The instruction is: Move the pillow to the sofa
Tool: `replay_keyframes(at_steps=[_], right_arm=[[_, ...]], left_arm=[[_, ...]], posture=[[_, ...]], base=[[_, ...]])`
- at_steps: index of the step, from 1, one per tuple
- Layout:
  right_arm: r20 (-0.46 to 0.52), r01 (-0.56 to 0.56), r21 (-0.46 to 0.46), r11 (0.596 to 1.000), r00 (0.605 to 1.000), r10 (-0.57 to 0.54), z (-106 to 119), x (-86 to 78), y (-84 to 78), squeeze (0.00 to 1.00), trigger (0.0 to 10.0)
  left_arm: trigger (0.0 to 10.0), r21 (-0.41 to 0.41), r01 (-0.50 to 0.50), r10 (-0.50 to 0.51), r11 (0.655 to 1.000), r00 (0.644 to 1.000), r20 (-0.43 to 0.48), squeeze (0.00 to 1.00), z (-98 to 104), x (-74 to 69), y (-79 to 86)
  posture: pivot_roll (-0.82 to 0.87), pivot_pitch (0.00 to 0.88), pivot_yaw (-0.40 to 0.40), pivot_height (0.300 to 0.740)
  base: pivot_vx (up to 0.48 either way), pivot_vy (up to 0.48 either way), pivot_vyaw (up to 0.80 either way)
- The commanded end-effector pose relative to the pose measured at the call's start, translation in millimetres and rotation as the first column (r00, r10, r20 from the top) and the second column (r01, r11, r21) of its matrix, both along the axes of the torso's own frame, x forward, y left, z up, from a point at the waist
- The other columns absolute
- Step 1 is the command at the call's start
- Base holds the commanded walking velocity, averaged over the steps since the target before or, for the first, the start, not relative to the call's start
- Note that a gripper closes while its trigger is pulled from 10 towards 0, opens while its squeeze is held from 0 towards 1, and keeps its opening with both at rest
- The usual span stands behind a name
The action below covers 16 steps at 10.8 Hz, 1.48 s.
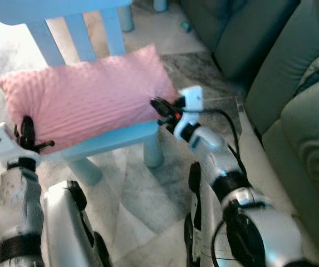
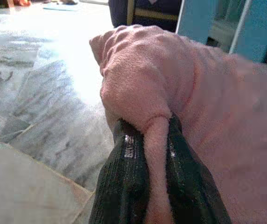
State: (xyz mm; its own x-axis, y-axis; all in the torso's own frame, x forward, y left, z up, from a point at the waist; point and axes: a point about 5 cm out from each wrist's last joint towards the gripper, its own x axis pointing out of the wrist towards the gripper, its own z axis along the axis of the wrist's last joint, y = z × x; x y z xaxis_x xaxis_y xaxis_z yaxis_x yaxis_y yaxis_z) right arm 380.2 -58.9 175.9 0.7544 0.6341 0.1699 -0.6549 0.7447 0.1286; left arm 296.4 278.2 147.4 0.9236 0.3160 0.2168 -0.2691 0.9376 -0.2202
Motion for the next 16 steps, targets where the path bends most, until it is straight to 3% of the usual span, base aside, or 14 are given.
replay_keyframes(at_steps=[1,3,5,6,8,10,12,13,16], right_arm=[[0.037,0.048,0.024,0.999,0.998,-0.049,3,-0.8,-9.4,0.0,0.0],[0.068,0.061,0.034,0.998,0.996,-0.064,3,-7.9,-11.1,0.0,0.0],[0.114,0.084,0.018,0.996,0.99,-0.085,1,-21.7,-14.1,0.0,0.0],[0.077,0.092,0.022,0.995,0.993,-0.094,-11,-30.3,-17.2,0.0,0.0],[0.044,0.112,0.01,0.994,0.993,-0.113,-22,-36.5,-19.4,0.0,0.0],[0.072,0.123,0.032,0.992,0.99,-0.125,-4,-35.0,-17.1,0.0,0.0],[0.088,0.148,0.022,0.989,0.985,-0.15,-1,-41.7,-27.6,0.0,0.0],[0.084,0.163,-0.011,0.987,0.983,-0.162,-8,-52.2,-35.4,0.0,0.0],[0.028,0.243,-0.039,0.969,0.97,-0.242,-20,-66.4,-47.5,0.0,0.0]], left_arm=[[0.0,0.023,-0.061,0.061,0.998,0.998,0.005,0.0,1,-12.2,7.1],[0.0,-0.004,-0.075,0.075,0.997,0.997,0.015,0.0,3,-20.7,-3.5],[0.0,-0.039,-0.025,0.023,0.999,0.999,-0.037,0.0,-8,-29.6,-34.8],[0.0,-0.035,0.011,-0.013,0.999,0.998,-0.063,0.0,-19,-35.3,-48.2],[0.0,-0.061,0.003,-0.008,0.998,0.996,-0.088,0.0,-25,-36.9,-51.6],[0.0,-0.051,0.006,-0.009,0.999,0.998,-0.057,0.0,-9,-30.7,-51.8],[0.0,-0.037,0.051,-0.054,0.998,0.995,-0.078,0.0,-9,-40.9,-63.3],[0.0,-0.035,0.084,-0.088,0.996,0.989,-0.121,0.0,-17,-51.3,-73.2],[0.0,-0.051,0.114,-0.121,0.992,0.973,-0.197,0.0,-30,-63.5,-85.1]], posture=[[-0.15,0.109,0.018,0.395],[-0.16,0.05,0.021,0.395],[-0.17,0.012,0.025,0.395],[-0.17,0.0,0.026,0.395],[-0.17,0.0,0.027,0.395],[-0.17,0.0,0.027,0.395],[-0.17,0.0,0.028,0.395],[-0.17,0.0,0.032,0.395],[-0.19,0.0,0.044,0.395]], base=[[0.0,0.0,0.0],[0.0,0.0,0.0],[0.0,0.0,0.0],[0.0,0.0,0.0],[0.0,0.0,0.0],[0.0,0.0,0.0],[0.0,0.0,0.0],[0.0,0.0,0.0],[0.0,0.0,0.0]])
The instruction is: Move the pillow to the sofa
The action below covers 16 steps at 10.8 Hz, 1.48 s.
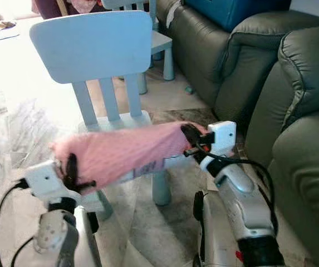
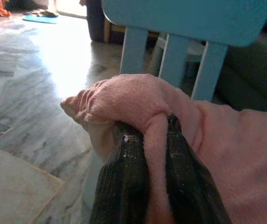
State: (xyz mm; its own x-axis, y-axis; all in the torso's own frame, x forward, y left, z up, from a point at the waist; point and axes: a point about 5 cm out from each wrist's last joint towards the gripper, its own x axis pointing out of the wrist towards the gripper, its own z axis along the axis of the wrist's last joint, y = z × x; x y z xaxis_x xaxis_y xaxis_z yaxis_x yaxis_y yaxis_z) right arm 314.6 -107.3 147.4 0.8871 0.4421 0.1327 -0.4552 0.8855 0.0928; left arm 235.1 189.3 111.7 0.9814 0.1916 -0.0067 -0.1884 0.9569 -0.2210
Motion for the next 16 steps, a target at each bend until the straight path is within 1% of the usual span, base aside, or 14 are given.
replay_keyframes(at_steps=[1,2,4,6,15,16], right_arm=[[0.04,0.02,0.004,1.0,0.999,-0.02,11,-0.9,-1.0,0.0,0.0],[0.047,0.039,0.005,0.999,0.998,-0.039,14,-0.2,-3.0,0.0,0.0],[0.061,0.054,0.007,0.998,0.997,-0.055,20,0.4,-1.1,0.0,0.0],[0.069,0.091,0.012,0.996,0.993,-0.092,22,2.7,-3.8,0.0,0.0],[0.083,0.083,0.023,0.996,0.993,-0.084,26,7.6,-1.1,0.0,0.0],[0.083,0.081,0.025,0.996,0.993,-0.083,26,7.9,-0.6,0.0,0.0]], left_arm=[[0.0,0.022,-0.003,0.002,1.0,1.0,0.026,0.0,8,-0.9,1.7],[0.0,0.044,0.007,-0.009,0.999,0.999,0.039,0.0,12,1.3,0.9],[0.0,0.045,0.015,-0.017,0.999,0.999,0.044,0.0,14,2.0,-0.4],[0.0,0.052,0.037,-0.04,0.998,0.998,0.05,0.0,14,1.8,-2.2],[0.0,0.053,0.055,-0.058,0.997,0.996,0.063,0.0,15,9.9,-2.0],[0.0,0.053,0.056,-0.06,0.997,0.996,0.063,0.0,16,10.5,-1.7]], posture=[[-0.2,0.0,0.05,0.395],[-0.19,0.0,0.052,0.395],[-0.19,0.0,0.051,0.395],[-0.19,0.0,0.054,0.395],[-0.2,0.0,0.056,0.395],[-0.2,0.0,0.057,0.4]], base=[[0.0,0.0,0.0],[0.0,0.0,0.0],[0.0,0.0,0.0],[0.0,0.0,0.0],[0.0,0.0,0.0],[0.0,0.0,0.0]])
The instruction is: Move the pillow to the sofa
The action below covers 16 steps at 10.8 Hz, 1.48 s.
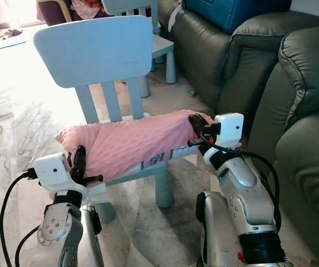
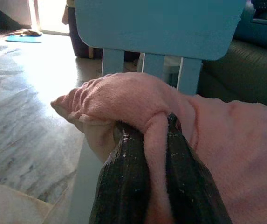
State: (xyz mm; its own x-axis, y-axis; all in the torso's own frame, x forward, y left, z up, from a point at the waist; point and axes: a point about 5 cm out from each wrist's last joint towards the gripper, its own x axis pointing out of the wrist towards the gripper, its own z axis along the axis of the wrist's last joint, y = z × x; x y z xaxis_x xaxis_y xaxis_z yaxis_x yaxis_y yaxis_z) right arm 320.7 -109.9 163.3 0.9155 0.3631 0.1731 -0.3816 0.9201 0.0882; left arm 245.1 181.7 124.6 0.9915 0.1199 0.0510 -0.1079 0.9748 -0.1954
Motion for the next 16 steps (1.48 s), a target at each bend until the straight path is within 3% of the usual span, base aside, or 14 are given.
replay_keyframes(at_steps=[1,16], right_arm=[[0.045,-0.005,0.009,1.0,0.999,0.005,10.1,1.7,2.5,0.0,0.0],[0.042,-0.016,0.014,1.0,0.999,0.015,8.5,1.1,3.7,0.0,0.0]], left_arm=[[0.0,0.016,-0.012,0.012,1.0,1.0,0.013,0.0,2.9,0.8,5.9],[0.0,0.021,0.015,-0.015,1.0,1.0,0.014,0.0,2.8,5.2,3.0]], posture=[[-0.2,0.0,0.058,0.415],[-0.21,0.0,0.069,0.65]], base=[[0.0,0.0,0.0],[0.0,0.0,0.0]])
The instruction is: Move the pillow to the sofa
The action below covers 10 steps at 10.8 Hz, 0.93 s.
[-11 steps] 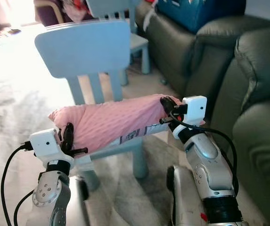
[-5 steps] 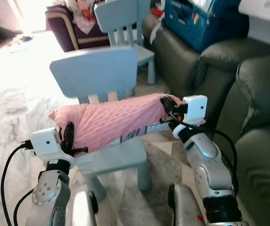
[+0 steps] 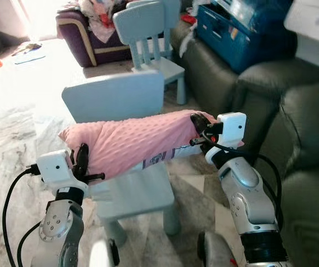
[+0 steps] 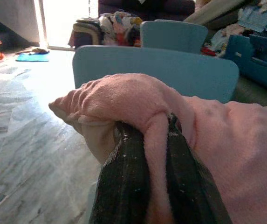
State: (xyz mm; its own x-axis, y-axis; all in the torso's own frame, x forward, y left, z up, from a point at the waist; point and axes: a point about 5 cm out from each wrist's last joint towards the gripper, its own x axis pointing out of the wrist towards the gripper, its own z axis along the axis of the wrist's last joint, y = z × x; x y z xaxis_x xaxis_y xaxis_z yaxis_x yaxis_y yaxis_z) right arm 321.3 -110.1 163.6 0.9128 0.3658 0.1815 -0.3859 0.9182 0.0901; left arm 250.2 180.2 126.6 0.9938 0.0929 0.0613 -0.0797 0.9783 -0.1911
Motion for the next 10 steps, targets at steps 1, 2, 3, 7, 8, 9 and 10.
replay_keyframes(at_steps=[1,2,3,7,8,9,10], right_arm=[[0.036,-0.011,0.01,1.0,0.999,0.011,8.3,0.7,3.9,0.0,0.0],[0.036,-0.01,0.01,1.0,0.999,0.01,8.4,0.8,3.8,0.0,0.0],[0.037,-0.009,0.011,1.0,0.999,0.009,8.8,1.0,3.7,0.0,0.0],[0.042,-0.002,0.018,1.0,0.999,0.001,11.1,2.9,3.6,0.0,0.0],[0.042,-0.002,0.02,1.0,0.999,0.001,11.2,3.2,3.8,0.0,0.0],[0.044,-0.003,0.02,1.0,0.999,0.002,11.5,3.6,4.7,0.0,0.0],[0.044,-0.003,0.022,1.0,0.999,0.003,11.6,4.0,4.5,0.0,0.0]], left_arm=[[0.0,0.014,-0.011,0.01,1.0,1.0,0.005,0.0,1.0,0.4,4.3],[0.0,0.015,-0.01,0.009,1.0,1.0,0.006,0.0,1.0,0.9,4.2],[0.0,0.015,-0.008,0.007,1.0,1.0,0.006,0.0,1.2,1.5,3.8],[0.0,0.016,0.0,0.0,1.0,1.0,0.007,0.0,1.0,3.8,3.6],[0.0,0.017,0.001,-0.001,1.0,1.0,0.007,0.0,1.1,4.0,3.6],[0.0,0.015,-0.002,0.002,1.0,1.0,0.005,0.0,0.8,3.9,4.4],[0.0,0.013,-0.004,0.004,1.0,1.0,0.003,0.0,0.4,4.2,4.4]], posture=[[-0.21,0.0,0.07,0.665],[-0.21,0.0,0.071,0.68],[-0.21,0.0,0.072,0.7],[-0.21,0.0,0.076,0.74],[-0.21,0.0,0.076,0.74],[-0.21,0.0,0.077,0.74],[-0.21,0.0,0.077,0.74]], base=[[0.0,0.0,0.0],[0.0,0.0,0.0],[0.0,0.0,0.0],[0.0,0.0,0.0],[0.0,0.0,0.0],[0.0,0.0,0.0],[0.0,0.0,0.0]])
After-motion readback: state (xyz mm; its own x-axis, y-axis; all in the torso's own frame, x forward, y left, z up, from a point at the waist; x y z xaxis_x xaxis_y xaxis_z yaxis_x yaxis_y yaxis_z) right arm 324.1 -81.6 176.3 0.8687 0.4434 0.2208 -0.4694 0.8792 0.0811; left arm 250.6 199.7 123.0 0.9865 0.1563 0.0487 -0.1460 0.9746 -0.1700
